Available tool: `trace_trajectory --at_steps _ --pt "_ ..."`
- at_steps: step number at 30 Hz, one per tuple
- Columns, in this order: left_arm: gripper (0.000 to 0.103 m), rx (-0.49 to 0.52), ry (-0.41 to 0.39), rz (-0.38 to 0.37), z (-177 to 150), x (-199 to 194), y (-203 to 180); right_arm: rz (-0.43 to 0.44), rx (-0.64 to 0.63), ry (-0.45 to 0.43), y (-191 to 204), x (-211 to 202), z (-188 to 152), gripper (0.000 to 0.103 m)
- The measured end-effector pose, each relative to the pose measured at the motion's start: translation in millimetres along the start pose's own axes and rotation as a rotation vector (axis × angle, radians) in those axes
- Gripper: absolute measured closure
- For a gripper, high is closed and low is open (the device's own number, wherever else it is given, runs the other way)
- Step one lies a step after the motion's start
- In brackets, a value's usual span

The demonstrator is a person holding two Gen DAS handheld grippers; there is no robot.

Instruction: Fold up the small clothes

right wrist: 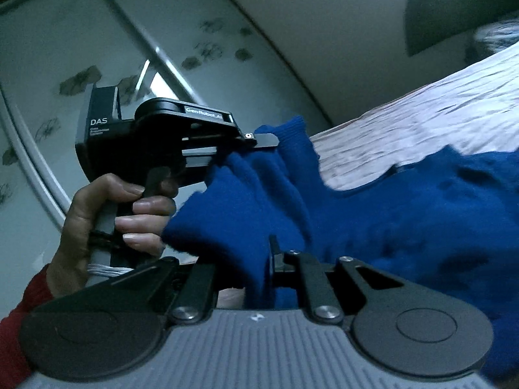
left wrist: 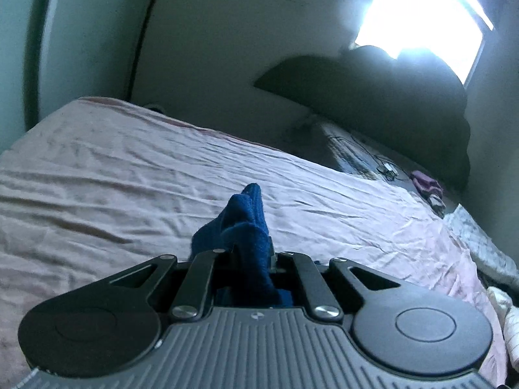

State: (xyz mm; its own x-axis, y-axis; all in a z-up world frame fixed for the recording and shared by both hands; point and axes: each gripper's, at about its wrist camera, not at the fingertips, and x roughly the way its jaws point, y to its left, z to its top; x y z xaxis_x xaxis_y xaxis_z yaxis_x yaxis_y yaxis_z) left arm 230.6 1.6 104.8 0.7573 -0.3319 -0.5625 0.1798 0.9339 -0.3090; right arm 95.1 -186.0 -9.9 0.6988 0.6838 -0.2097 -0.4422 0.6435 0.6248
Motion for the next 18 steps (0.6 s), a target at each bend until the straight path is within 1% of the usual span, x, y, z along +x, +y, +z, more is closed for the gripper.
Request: trace_trajectory --at_steps 7,11,18 --pt "0.094 0.062 0.010 -0.014 -14.0 23.4 -53.3 -0.065 0.041 -0.054 -30.7 -40.3 3.2 0.093" --pt "0.094 0.132 -0.005 0.008 -28.5 42.3 -84.2 -0.103 0.074 -0.079 -48.5 -59.8 3.6 0.093" --pt "0.095 0.193 0.052 -0.014 -59.1 79.5 -120.7 -0.164 0.130 -0.078 -73.9 -76.3 -4.8 0.093"
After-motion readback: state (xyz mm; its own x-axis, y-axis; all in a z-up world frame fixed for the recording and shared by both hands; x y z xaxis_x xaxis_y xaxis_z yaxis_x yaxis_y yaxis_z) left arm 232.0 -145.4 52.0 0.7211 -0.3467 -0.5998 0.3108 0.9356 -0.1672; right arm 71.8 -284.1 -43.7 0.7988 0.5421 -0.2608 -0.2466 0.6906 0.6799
